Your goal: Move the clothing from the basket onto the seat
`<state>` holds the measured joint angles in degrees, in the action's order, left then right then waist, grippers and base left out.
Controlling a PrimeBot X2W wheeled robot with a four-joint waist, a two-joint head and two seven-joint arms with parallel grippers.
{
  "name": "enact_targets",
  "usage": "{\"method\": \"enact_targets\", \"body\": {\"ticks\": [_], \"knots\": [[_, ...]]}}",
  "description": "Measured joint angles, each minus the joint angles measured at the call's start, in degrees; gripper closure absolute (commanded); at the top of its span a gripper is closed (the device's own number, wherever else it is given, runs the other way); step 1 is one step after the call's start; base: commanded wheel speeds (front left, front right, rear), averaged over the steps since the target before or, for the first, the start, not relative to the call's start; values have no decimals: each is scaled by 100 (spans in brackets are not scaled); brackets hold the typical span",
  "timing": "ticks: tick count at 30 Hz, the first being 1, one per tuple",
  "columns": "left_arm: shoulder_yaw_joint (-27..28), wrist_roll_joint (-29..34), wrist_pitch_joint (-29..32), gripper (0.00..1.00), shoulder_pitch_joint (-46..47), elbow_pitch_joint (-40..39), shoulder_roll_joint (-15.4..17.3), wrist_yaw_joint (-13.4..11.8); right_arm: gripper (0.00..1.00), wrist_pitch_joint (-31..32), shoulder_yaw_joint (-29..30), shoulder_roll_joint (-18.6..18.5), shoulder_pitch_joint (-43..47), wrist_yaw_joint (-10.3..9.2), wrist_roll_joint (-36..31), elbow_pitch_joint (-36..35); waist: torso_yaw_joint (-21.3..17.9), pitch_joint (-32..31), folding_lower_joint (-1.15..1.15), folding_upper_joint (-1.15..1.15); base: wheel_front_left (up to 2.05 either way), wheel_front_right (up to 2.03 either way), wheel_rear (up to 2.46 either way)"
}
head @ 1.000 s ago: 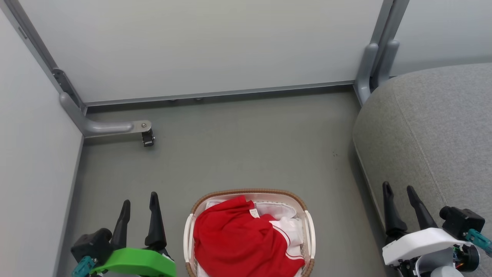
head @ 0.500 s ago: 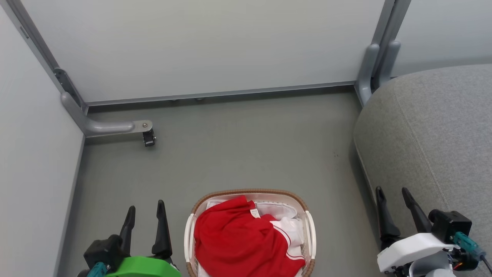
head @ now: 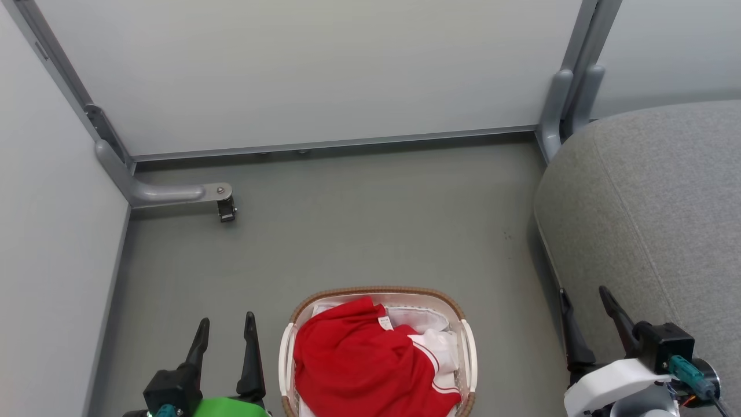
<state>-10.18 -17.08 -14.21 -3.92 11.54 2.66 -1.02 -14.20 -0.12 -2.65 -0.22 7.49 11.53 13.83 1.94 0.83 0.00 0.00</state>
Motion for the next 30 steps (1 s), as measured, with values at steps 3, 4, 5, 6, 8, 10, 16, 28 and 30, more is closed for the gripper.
{"method": "enact_targets", "body": {"ticks": [3,4,5,6,8,10,16,28,30], "knots": [[-10,85,-47,0,-20,30,1,-9,0,-38,-10,-2,46,0,-108,0,5,-9,0,0,0,0,0],[-13,112,-48,0,-20,35,1,-10,0,-47,-13,-2,59,0,-141,-1,7,-10,0,0,0,0,0],[-18,134,-54,0,-20,38,1,-18,0,-52,-15,-3,64,0,-164,-2,10,-10,0,0,0,0,0],[-26,178,-57,0,-21,43,1,-26,0,-66,-20,-4,64,0,-205,-3,13,-10,0,0,0,0,0],[-41,253,-83,0,-25,51,1,-30,0,-79,-29,-4,64,0,-263,-4,18,-9,0,0,0,0,0],[-41,253,-91,0,-26,62,2,-34,0,-79,-32,-4,64,1,-263,-3,19,-6,0,0,0,0,0],[-42,255,-91,0,-26,110,2,-34,0,-79,-32,-4,64,1,-260,11,21,-1,0,0,0,0,0],[-60,259,-91,0,-26,103,2,-34,0,-79,-20,-4,62,1,-260,3,20,71,0,0,0,0,0],[-65,259,-91,0,-26,93,2,-34,0,-79,-11,-4,58,1,-260,-2,18,95,0,0,0,0,0]]}}
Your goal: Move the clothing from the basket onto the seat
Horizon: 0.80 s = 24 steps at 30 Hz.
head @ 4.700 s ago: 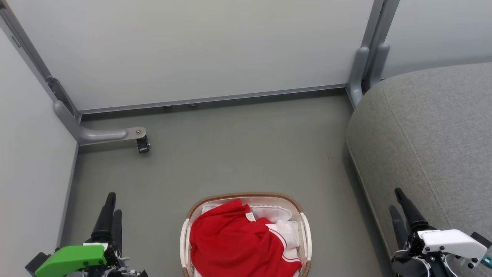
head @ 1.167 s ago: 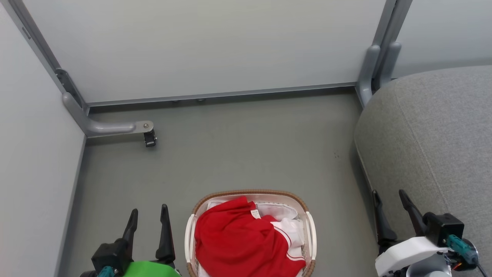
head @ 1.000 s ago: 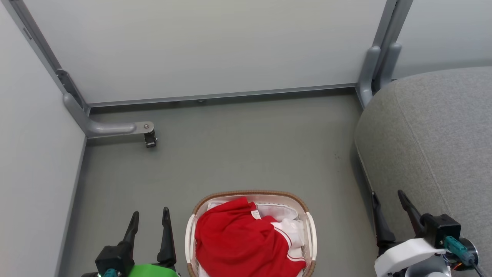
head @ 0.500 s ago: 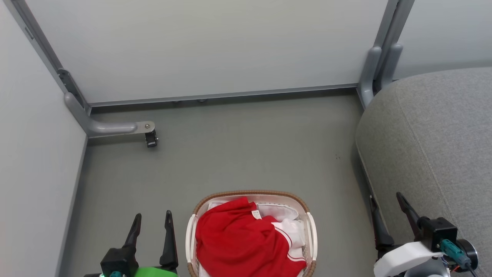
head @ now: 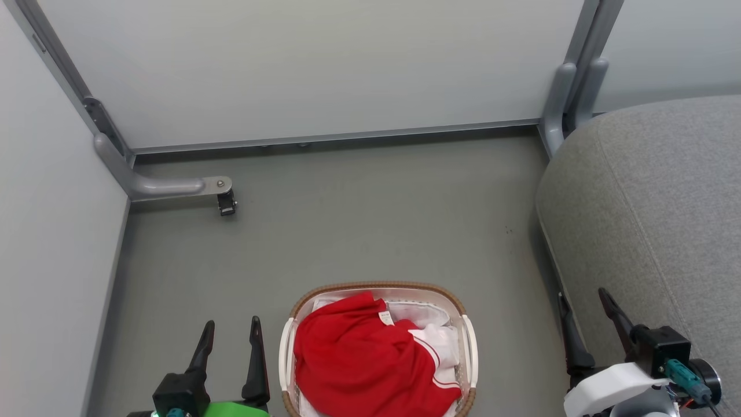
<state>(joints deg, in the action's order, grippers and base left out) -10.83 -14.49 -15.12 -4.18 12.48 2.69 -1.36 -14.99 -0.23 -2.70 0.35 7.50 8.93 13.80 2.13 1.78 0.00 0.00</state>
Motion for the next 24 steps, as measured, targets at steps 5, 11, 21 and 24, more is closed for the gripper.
{"method": "enact_targets", "body": {"ticks": [5,11,21,24], "knots": [[-10,0,0,0,9,-30,0,-11,0,0,32,0,-26,0,-2,-56,-4,108,0,0,0,0,0],[-26,272,-1,0,311,-23,1,41,0,0,174,-1,-260,0,-49,-183,-11,374,0,0,0,0,0],[-191,776,-3,0,1720,253,3,506,0,-1,553,-3,-1222,0,-191,-563,-57,1310,0,0,0,0,0],[-282,904,-3,0,2155,489,2,636,0,-1,556,-5,-1525,0,-200,-740,-101,1666,0,0,0,0,0]]}}
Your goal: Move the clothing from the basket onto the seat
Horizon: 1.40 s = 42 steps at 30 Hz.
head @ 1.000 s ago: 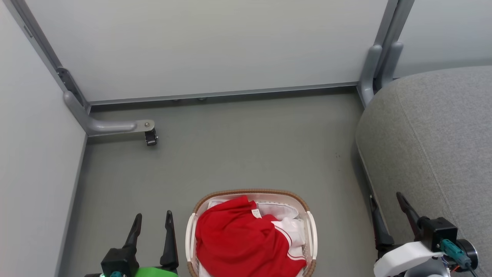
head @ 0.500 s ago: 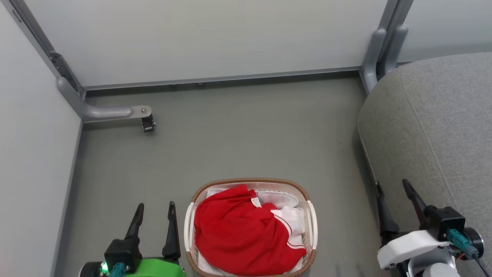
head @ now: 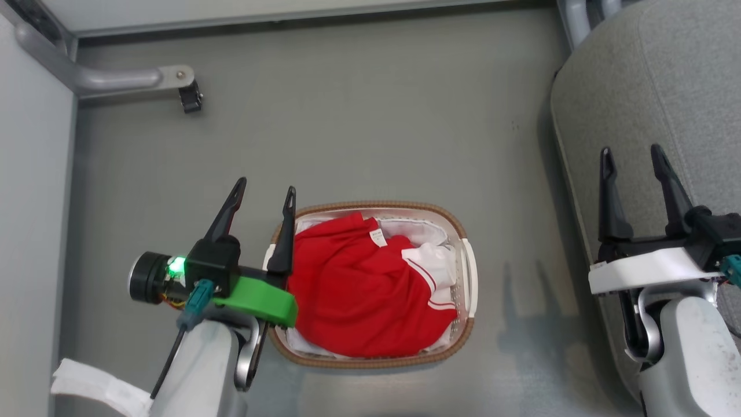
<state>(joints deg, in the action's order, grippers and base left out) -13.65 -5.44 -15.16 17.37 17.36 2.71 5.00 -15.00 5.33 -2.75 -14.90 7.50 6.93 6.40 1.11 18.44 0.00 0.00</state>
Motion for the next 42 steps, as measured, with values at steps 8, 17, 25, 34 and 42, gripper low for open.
{"method": "enact_targets", "body": {"ticks": [8,17,25,34,42], "knots": [[-692,258,-1,0,1001,1023,30,207,0,1,-20,-1,-450,1,74,-313,-197,991,0,0,0,0,0],[-1673,324,-1,0,1800,2262,134,232,0,0,-116,-3,-861,1,147,-659,-471,1963,1,0,0,0,0],[-2510,15,-1,0,2198,2947,190,237,0,0,-123,-4,-1152,1,274,-739,-725,2622,0,0,0,0,0],[-2887,-205,-1,0,2616,3762,292,238,0,0,-229,-3,-1278,1,414,-749,-966,3098,0,0,0,0,0],[-3016,-366,31,3,2865,4515,320,238,0,0,-298,-3,-1306,1,472,-750,-1143,3302,0,0,0,0,0]]}}
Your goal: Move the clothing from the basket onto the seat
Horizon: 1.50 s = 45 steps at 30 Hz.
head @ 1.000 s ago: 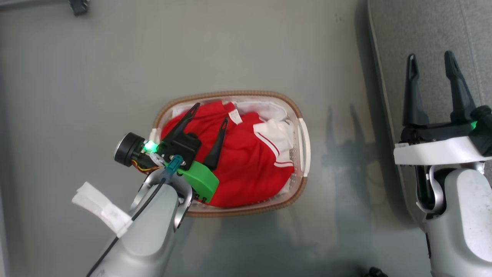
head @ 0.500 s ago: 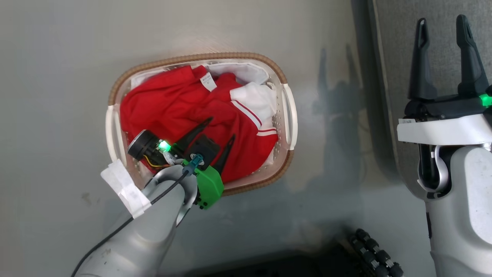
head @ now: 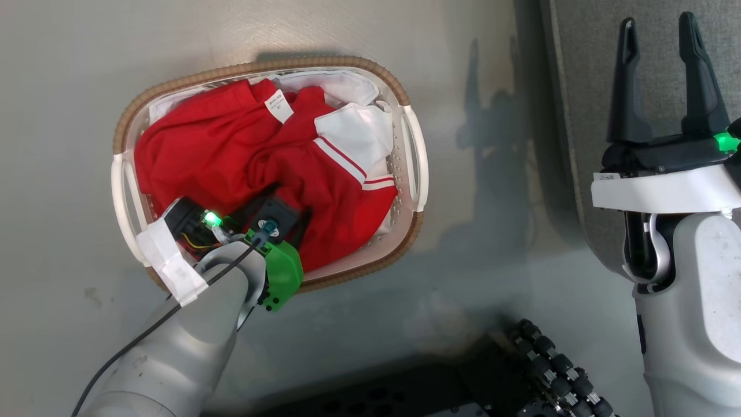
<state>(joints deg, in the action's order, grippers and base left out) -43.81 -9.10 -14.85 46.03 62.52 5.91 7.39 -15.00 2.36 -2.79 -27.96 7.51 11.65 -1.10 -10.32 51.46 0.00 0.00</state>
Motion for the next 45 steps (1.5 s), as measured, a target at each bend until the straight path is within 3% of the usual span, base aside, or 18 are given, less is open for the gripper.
{"method": "enact_targets", "body": {"ticks": [2,3,5,13,23,38,45], "knots": [[-25,-30,0,41,63,121,-5,0,0,0,-12,0,-4,0,1,0,-29,20,0,0,0,0,0],[-34,-44,-1,72,94,189,-14,0,0,0,-18,0,-6,0,2,3,-41,25,0,0,0,0,0],[-58,-63,-1,100,124,275,-32,0,0,0,-21,-1,-7,0,10,18,-50,19,0,0,0,0,0],[-94,-205,-11,100,141,350,-87,-2,0,1,-48,1,9,0,-18,145,-14,-167,0,0,0,0,0],[133,-358,-19,100,-419,-745,90,-59,0,0,-70,3,215,0,-242,370,139,-767,0,0,0,0,0],[321,-366,-27,100,-1339,-2505,468,-32,0,0,-140,5,1235,0,-522,857,502,-2387,0,0,0,0,0],[-67,-356,-27,100,-1361,-3073,772,-7,0,1,-191,3,1789,0,-575,1025,655,-3285,0,0,0,0,0]]}}
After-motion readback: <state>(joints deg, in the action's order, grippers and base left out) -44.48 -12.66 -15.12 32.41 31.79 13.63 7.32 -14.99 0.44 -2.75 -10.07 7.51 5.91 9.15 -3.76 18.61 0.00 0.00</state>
